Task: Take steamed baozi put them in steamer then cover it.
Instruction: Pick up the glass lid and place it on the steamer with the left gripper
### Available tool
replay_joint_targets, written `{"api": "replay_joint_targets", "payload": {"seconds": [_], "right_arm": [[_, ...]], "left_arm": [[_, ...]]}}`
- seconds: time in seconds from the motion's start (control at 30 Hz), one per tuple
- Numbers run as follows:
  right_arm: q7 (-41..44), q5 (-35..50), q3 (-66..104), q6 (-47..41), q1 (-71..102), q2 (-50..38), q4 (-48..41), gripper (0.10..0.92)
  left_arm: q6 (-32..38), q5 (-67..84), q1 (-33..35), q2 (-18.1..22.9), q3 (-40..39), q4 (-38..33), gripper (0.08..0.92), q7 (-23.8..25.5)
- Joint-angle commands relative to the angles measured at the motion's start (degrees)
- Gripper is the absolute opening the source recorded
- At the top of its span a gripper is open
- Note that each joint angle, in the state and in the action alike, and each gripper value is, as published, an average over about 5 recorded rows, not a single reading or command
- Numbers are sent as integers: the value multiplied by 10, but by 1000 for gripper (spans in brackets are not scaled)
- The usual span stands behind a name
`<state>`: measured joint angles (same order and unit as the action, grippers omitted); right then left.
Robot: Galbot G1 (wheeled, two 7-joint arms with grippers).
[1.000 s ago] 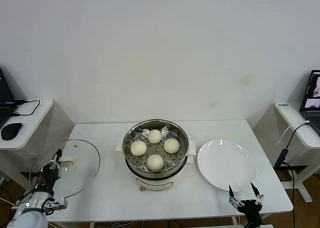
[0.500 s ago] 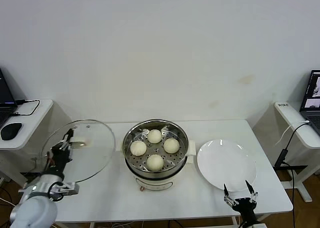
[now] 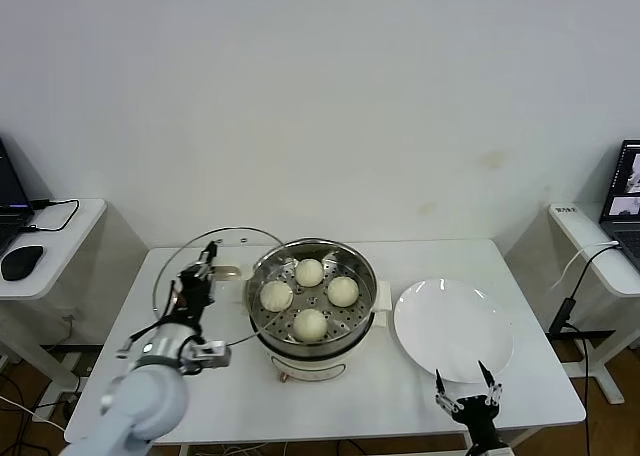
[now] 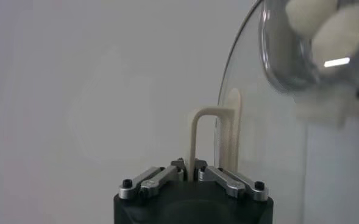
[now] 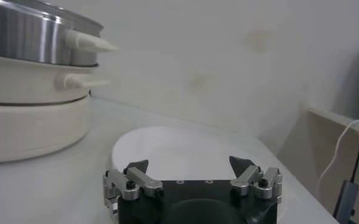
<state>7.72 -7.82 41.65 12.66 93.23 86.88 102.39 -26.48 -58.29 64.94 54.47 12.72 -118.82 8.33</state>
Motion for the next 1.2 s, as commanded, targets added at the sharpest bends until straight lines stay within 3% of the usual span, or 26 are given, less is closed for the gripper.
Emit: {"api": "replay_joint_targets", "payload": {"seconds": [0.03, 0.27, 0.53, 1.2], "right_arm": [[-3, -23, -3, 5, -2, 5, -7, 823], [-4, -26, -2, 7, -2, 8, -8, 823], [-3, -29, -1, 8, -2, 6, -14, 823], [-3, -30, -5, 14, 0, 0, -15, 823]], "left_arm": [[-66, -111, -116, 108, -140, 32, 151, 87], [-81, -172, -137, 171, -167, 71, 151, 120], [-81, -197, -132, 219, -171, 102, 151, 127], [-68, -221, -116, 244, -165, 140, 151, 108]]}}
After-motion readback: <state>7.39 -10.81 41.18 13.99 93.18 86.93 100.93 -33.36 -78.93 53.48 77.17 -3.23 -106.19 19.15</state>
